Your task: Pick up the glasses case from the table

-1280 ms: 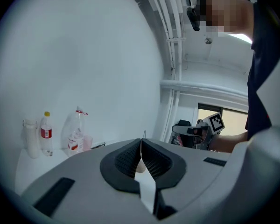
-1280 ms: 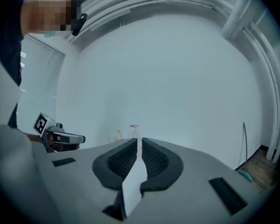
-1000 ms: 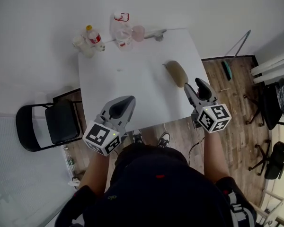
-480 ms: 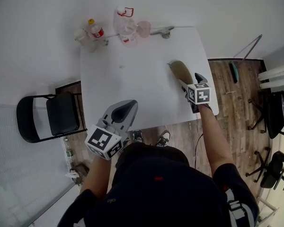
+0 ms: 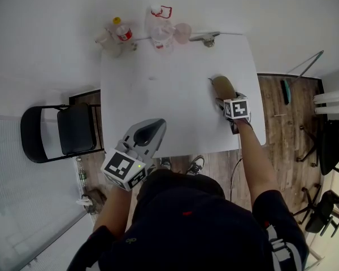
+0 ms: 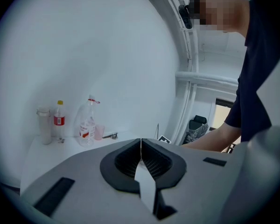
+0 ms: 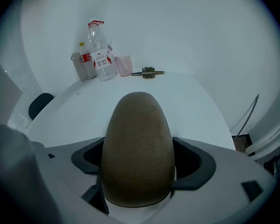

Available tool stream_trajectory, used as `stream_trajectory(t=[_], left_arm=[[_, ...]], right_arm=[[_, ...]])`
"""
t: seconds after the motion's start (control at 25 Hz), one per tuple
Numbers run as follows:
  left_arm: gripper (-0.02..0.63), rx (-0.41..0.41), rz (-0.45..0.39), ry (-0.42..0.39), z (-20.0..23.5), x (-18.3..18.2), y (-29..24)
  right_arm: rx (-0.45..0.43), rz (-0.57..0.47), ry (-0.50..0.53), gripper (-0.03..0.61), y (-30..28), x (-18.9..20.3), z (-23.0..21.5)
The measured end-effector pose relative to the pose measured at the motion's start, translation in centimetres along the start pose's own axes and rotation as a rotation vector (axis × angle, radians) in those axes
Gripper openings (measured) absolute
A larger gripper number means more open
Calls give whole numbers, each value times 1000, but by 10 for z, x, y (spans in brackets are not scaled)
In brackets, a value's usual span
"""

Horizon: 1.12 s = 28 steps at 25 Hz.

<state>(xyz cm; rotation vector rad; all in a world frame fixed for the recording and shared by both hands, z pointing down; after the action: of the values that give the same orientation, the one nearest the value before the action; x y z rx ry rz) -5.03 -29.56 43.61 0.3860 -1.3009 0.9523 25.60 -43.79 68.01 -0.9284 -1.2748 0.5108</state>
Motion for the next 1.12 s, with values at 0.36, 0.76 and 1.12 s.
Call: stream_trajectory(t=[0.36, 0.76, 1.12], left_arm=[[23, 29, -5, -6, 5, -3, -4], [23, 128, -39, -41, -13, -25, -12], [23, 235, -79, -104, -44, -46, -22]], right_arm=[[53, -51, 39, 399, 3, -2, 4], [-1, -325, -130, 397, 113, -22, 20], [-27, -612, -270, 397, 243, -18, 35]])
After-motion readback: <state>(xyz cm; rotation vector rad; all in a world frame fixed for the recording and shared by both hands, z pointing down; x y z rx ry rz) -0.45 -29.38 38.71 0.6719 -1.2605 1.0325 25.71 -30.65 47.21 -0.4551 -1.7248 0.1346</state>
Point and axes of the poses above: the fingertips, and each gripper's own axes: y backward along the fingers, z to its left, x out of its underside, the point moved 6 cm from there along y, backward along the fingers, and after that the axes turned 5 degrees about x, right-handed, at the moved point
